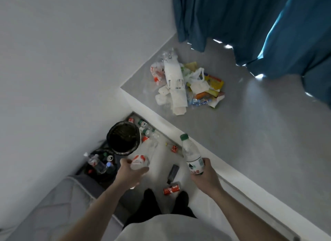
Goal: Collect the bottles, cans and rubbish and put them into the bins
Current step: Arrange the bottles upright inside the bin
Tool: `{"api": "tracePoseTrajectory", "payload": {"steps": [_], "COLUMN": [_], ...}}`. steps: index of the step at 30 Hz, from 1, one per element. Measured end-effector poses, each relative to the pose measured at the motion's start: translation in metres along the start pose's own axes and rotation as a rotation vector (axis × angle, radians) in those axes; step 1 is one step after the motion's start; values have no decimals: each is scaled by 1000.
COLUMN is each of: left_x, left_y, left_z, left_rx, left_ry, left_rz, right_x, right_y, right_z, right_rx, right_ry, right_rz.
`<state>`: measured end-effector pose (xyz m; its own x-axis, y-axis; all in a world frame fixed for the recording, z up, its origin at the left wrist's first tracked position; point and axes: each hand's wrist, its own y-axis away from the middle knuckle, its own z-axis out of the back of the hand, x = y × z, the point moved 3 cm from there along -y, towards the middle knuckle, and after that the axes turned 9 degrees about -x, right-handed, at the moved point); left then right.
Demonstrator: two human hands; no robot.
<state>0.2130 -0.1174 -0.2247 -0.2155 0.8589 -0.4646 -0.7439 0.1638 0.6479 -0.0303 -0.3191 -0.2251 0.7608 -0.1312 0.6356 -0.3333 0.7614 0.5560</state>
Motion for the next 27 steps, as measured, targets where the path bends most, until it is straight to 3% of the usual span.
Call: {"api": "tracePoseTrajectory", "payload": {"steps": [5, 13, 16, 27], "left_x": [24, 79, 95, 116], "left_y": [32, 24, 25, 53], "left_z": [45, 93, 105, 164], "left_rx": [-31, -29, -56, -505], "left_ry": [56, -92, -109, 139], "left_rz": [-31, -205, -163, 83], "right_x": [38, 92, 108, 151], "right_y": [20, 45, 52, 19], "right_z": [-12, -49, -52, -63], "right_rx": [32, 31, 40, 251], "right_ry": [30, 53, 40, 85], "right_rz": [144, 254, 311, 398]}}
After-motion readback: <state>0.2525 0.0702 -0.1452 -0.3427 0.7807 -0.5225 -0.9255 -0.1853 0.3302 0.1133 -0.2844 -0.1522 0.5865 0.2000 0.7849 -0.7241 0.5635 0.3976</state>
